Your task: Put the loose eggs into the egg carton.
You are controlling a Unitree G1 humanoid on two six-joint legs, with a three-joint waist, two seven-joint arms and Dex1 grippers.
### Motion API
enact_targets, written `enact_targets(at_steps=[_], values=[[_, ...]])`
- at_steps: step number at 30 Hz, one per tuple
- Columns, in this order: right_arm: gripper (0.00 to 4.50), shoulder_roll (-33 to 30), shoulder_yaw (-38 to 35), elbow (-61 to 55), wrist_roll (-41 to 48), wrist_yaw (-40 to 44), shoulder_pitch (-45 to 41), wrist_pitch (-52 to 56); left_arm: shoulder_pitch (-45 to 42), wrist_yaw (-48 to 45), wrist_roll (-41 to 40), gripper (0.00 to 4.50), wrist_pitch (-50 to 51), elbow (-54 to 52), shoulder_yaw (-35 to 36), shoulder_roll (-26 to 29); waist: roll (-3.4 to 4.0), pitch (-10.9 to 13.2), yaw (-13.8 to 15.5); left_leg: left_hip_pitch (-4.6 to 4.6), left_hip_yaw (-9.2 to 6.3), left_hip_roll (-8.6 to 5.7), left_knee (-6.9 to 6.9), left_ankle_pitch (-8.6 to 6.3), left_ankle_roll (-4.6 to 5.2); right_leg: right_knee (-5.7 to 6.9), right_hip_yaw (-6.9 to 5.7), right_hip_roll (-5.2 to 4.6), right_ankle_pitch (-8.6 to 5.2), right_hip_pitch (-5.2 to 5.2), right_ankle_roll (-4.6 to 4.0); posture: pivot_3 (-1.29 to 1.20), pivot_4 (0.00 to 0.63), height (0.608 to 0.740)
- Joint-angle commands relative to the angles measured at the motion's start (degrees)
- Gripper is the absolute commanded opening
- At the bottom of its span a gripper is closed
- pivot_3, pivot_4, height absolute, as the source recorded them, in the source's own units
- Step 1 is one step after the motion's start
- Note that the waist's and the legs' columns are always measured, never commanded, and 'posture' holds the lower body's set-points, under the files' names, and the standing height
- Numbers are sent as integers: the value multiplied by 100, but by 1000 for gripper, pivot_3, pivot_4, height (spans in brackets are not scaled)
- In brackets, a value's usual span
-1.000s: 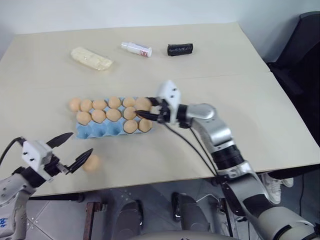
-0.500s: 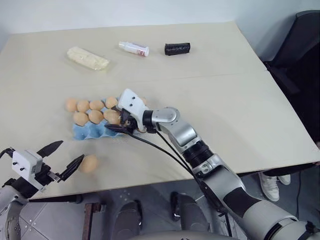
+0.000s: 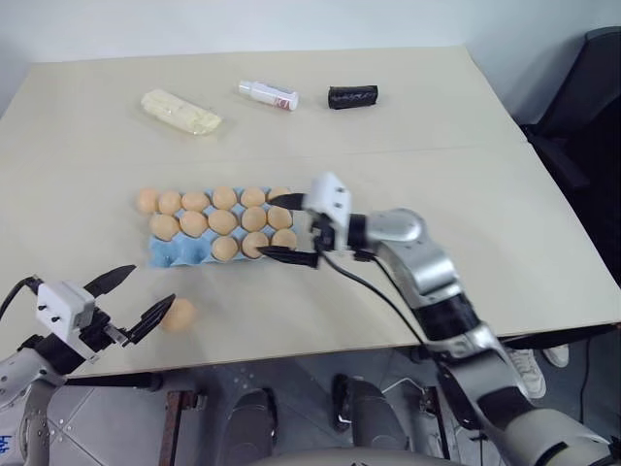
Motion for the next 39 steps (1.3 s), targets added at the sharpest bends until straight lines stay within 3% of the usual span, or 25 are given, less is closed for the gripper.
enact_targets(at_steps=[1,7,14,20,25,30,38,39], values=[[4478,-411,-356,-238,280,382,476,-619,-59,-169,-19,4500,-12,-169,-125,144,0,0,3,0,3,0,0,0,0,0,0,0,0,0,0,0,150,740],[4478,-808,-759,-11,549,740,1307,-1497,-290,-359,23,4500,-15,-43,-373,307,0,0,-1,19,30,9,9,-1,-9,2,13,37,7,1,-12,0,150,740],[4478,-738,-708,-287,906,896,1424,-1516,-528,-374,11,4500,51,15,-444,335,3,3,3,19,50,57,63,-7,-23,6,23,79,31,2,-45,0,150,740],[4478,-650,-485,-871,1300,989,1282,-1019,118,-389,-77,4500,-44,148,324,354,3,3,-17,27,67,101,65,-12,-35,1,33,91,38,0,-62,0,150,740],[4478,-620,-323,-1088,1524,1157,1107,-667,838,-777,-181,4500,78,-15,516,444,4,2,17,33,74,107,62,-26,-55,1,24,89,26,-6,-83,0,150,740],[4478,-563,-208,-1036,1519,1251,961,-631,649,-595,8,4500,-86,112,319,341,4,3,44,32,71,111,66,-40,-79,-3,19,84,8,-5,-114,0,150,740],[4478,-440,-164,-1059,1424,1143,930,-628,177,-77,449,4500,-64,238,-524,-67,2,2,5,33,86,108,64,-34,-52,-4,17,87,29,-5,-78,0,150,740],[4494,-448,-169,-1099,1426,1119,954,-604,143,17,499,4318,-87,247,-558,-106,2,2,6,33,87,109,64,-37,-55,-4,16,86,29,-5,-79,0,150,740]])
